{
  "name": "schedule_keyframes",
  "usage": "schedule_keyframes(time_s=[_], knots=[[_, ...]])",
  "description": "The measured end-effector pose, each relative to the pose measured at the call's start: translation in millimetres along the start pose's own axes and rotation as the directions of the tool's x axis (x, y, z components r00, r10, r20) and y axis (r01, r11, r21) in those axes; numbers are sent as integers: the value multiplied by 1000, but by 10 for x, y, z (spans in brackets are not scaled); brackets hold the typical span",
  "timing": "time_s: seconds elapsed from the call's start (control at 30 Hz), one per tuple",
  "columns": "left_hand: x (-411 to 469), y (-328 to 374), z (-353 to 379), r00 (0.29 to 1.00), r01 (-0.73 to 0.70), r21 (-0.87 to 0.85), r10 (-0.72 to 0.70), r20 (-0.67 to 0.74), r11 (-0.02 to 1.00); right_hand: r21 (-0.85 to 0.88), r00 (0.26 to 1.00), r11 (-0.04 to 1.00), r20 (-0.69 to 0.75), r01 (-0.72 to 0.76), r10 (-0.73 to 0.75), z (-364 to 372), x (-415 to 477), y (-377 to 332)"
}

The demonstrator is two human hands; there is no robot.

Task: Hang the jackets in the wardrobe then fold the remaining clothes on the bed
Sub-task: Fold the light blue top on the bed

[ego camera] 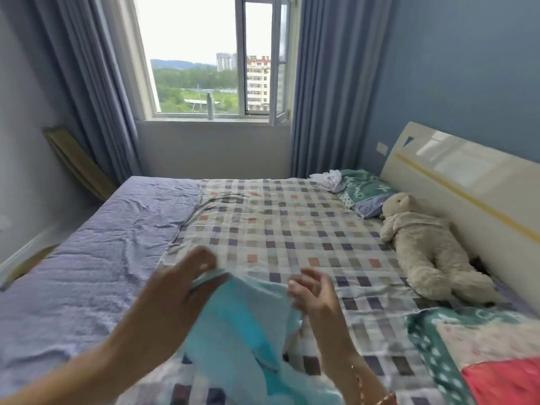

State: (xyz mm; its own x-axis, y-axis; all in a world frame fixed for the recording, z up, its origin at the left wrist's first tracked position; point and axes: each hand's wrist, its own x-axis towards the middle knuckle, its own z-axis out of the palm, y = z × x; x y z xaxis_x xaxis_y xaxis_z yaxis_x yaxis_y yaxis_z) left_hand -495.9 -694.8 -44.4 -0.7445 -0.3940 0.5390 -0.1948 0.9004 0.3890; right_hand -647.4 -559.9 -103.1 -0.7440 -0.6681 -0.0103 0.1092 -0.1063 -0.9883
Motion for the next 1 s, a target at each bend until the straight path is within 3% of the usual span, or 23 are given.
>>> schedule_keyframes(time_s=[0.07,0.1,0.17,0.23,0.33,0.47,0.63,0.73,0.83,0.9,1.0], knots=[[240,377,-142,972,-218,93,208,104,971,-209,980,964,149,164,-134,177,-150,-279],[267,486,-229,926,-360,166,331,180,918,-288,965,928,177,238,-193,296,-209,-329],[380,562,-362,872,-479,267,417,258,836,-417,923,826,109,380,-370,468,-254,-345],[422,752,-590,855,-514,396,423,299,761,-549,884,731,30,405,-467,487,-336,-442],[560,925,-1088,888,-459,480,384,252,747,-630,937,745,-76,219,-340,276,-308,-398],[673,779,-1734,904,-388,573,421,81,722,-728,962,685,-205,-28,-179,-237,-163,-116],[547,244,-2082,934,-304,713,344,94,632,-819,970,563,-211,-108,-120,-710,-124,-186],[483,-110,-2025,991,-127,751,119,64,648,-847,991,526,-122,-77,-52,-886,-43,-418],[485,-338,-1964,980,87,784,-196,45,614,-916,998,402,-13,15,-66,-1017,15,-679],[527,-407,-1954,964,154,773,-265,20,615,-966,989,244,54,87,-137,-1069,66,-913],[636,-456,-1979,973,187,776,-220,-63,603,-986,945,-51,167,159,-281,-1127,189,-1287]])
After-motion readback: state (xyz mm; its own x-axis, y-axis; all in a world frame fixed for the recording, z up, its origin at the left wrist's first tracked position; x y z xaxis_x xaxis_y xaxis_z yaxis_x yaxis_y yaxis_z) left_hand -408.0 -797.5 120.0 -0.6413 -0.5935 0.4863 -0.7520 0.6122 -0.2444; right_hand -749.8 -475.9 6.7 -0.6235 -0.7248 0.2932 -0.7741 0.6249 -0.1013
